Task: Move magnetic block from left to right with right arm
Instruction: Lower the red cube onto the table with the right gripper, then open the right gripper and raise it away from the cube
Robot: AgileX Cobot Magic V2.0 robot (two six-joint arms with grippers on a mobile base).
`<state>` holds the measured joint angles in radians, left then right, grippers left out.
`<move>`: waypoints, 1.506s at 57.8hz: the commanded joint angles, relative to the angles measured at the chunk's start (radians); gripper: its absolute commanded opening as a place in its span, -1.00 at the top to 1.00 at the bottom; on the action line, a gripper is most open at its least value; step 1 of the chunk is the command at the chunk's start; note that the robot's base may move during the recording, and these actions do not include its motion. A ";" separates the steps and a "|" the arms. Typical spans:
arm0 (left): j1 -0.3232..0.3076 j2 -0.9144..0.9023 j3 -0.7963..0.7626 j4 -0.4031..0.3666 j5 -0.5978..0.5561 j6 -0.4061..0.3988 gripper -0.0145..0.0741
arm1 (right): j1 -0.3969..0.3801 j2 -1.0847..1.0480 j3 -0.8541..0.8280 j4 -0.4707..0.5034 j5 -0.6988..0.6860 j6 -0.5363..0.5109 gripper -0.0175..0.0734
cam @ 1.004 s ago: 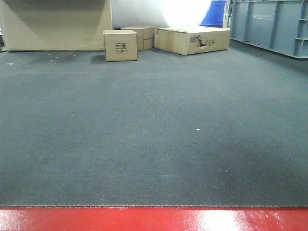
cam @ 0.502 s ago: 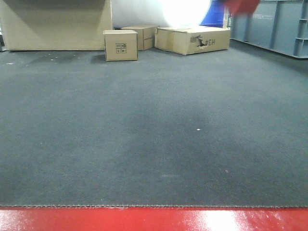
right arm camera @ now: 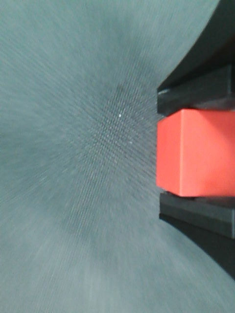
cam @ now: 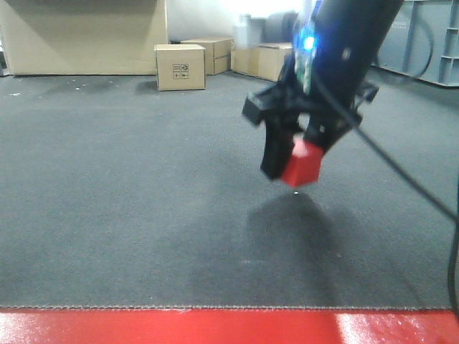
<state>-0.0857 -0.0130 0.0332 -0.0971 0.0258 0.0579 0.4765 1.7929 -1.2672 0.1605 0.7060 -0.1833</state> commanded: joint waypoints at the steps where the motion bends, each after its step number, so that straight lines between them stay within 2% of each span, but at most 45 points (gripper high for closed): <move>1: 0.002 -0.007 0.008 -0.005 -0.083 -0.006 0.96 | 0.002 -0.044 -0.038 0.009 -0.045 -0.009 0.17; 13: 0.002 -0.007 0.008 -0.005 -0.083 -0.006 0.96 | 0.002 -0.042 -0.038 0.009 -0.046 -0.009 0.11; 17: 0.002 -0.007 0.008 -0.005 -0.083 -0.006 0.96 | 0.002 -0.042 -0.038 0.009 -0.045 -0.009 -0.09; 24: 0.002 -0.007 0.008 -0.005 -0.083 -0.006 0.96 | 0.002 -0.042 -0.038 0.008 -0.043 -0.009 -0.66; 27: 0.002 -0.007 0.008 -0.005 -0.083 -0.006 0.96 | 0.002 -0.044 -0.038 0.007 -0.042 -0.009 -0.82; 41: 0.002 -0.007 0.008 -0.005 -0.083 -0.006 0.96 | 0.002 -0.097 -0.038 0.007 -0.043 -0.006 -0.64; 55: 0.002 -0.007 0.008 -0.005 -0.083 -0.006 0.96 | 0.002 -0.309 -0.012 0.016 -0.052 0.018 0.08; 64: 0.002 -0.007 0.008 -0.005 -0.083 -0.006 0.96 | 0.002 -0.531 0.114 0.043 -0.141 0.018 0.44; 87: 0.002 -0.007 0.008 -0.005 -0.083 -0.006 0.96 | 0.002 -1.127 0.610 0.043 -0.413 0.018 0.46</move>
<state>-0.0857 -0.0130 0.0332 -0.0971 0.0258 0.0579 0.4774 0.7582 -0.6975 0.1904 0.4147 -0.1633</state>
